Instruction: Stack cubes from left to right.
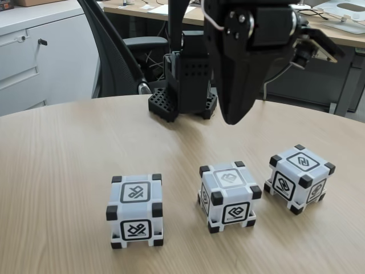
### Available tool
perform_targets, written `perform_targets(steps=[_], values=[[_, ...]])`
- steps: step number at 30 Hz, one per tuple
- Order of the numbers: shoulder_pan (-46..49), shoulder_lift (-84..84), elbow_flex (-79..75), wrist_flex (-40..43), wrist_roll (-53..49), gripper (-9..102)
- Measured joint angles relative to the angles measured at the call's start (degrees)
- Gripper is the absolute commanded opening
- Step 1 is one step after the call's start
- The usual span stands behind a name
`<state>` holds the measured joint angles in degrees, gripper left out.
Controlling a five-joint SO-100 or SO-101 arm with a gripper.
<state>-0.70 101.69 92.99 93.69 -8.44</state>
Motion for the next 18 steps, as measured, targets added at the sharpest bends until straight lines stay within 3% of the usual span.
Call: perform_targets(steps=[12,18], values=[[-0.88,-0.26,0.0,0.0,2.55,0],[-10.72,-2.29,0.0,0.0,4.66,0]])
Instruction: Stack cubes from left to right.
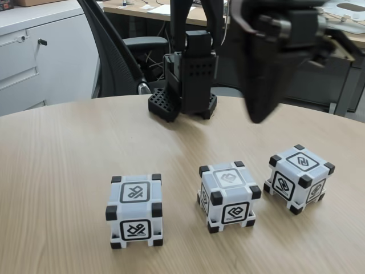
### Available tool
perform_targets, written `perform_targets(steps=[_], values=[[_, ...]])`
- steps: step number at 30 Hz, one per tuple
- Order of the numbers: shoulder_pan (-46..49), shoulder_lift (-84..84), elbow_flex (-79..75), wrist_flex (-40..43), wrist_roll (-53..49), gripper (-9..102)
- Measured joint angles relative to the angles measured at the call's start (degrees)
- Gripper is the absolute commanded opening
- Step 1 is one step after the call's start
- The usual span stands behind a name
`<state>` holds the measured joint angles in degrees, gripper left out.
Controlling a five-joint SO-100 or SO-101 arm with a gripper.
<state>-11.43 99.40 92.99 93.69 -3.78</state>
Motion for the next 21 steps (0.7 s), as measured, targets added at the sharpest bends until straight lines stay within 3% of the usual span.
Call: perform_targets(steps=[6,11,21], values=[[-7.38,-6.42,0.0,-0.26,2.81,0],[-7.47,-10.2,0.0,-0.44,2.2,1],[-7.91,-11.43,0.0,-0.44,-3.69,33]])
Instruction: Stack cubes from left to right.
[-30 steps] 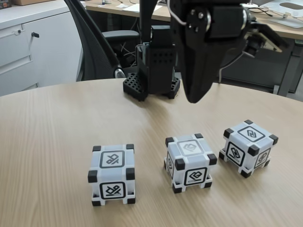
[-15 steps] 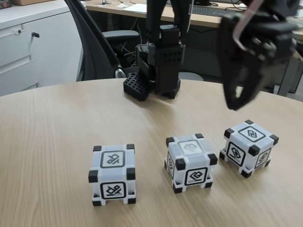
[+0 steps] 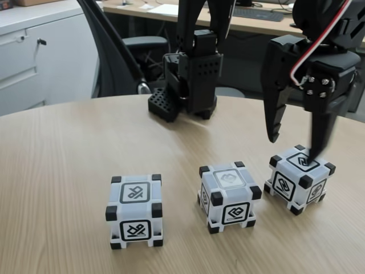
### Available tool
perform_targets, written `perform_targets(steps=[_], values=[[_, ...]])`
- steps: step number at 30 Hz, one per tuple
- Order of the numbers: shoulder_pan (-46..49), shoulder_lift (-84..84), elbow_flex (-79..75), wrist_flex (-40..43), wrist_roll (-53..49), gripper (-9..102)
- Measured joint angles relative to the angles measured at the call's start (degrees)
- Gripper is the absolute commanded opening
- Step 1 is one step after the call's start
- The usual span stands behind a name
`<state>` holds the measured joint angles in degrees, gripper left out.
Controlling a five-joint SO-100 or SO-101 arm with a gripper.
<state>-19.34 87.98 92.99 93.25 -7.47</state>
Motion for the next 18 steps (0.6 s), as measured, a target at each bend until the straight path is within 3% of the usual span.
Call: perform_targets(steps=[9,18], values=[[0.18,0.0,0.0,0.0,-1.14,45],[0.18,0.0,0.0,0.0,1.76,47]])
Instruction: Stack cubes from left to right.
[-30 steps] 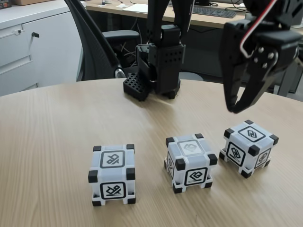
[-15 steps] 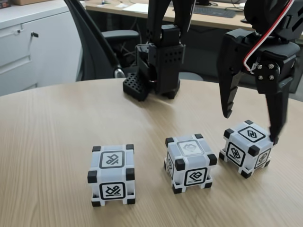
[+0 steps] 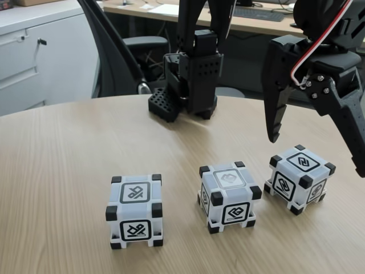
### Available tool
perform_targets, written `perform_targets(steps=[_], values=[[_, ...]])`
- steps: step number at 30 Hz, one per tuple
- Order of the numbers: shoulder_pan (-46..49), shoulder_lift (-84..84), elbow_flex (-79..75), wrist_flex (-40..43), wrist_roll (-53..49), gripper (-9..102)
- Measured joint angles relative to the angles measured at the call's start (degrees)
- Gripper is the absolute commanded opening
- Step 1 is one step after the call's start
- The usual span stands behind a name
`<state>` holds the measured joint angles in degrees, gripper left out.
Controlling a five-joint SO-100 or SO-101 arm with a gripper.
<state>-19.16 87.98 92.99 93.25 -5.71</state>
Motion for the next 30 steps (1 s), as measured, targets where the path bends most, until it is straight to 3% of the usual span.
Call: perform_targets(steps=[18,30], values=[[-0.09,-6.94,0.0,-0.18,1.67,46],[-0.09,-11.07,0.0,-5.63,0.0,43]])
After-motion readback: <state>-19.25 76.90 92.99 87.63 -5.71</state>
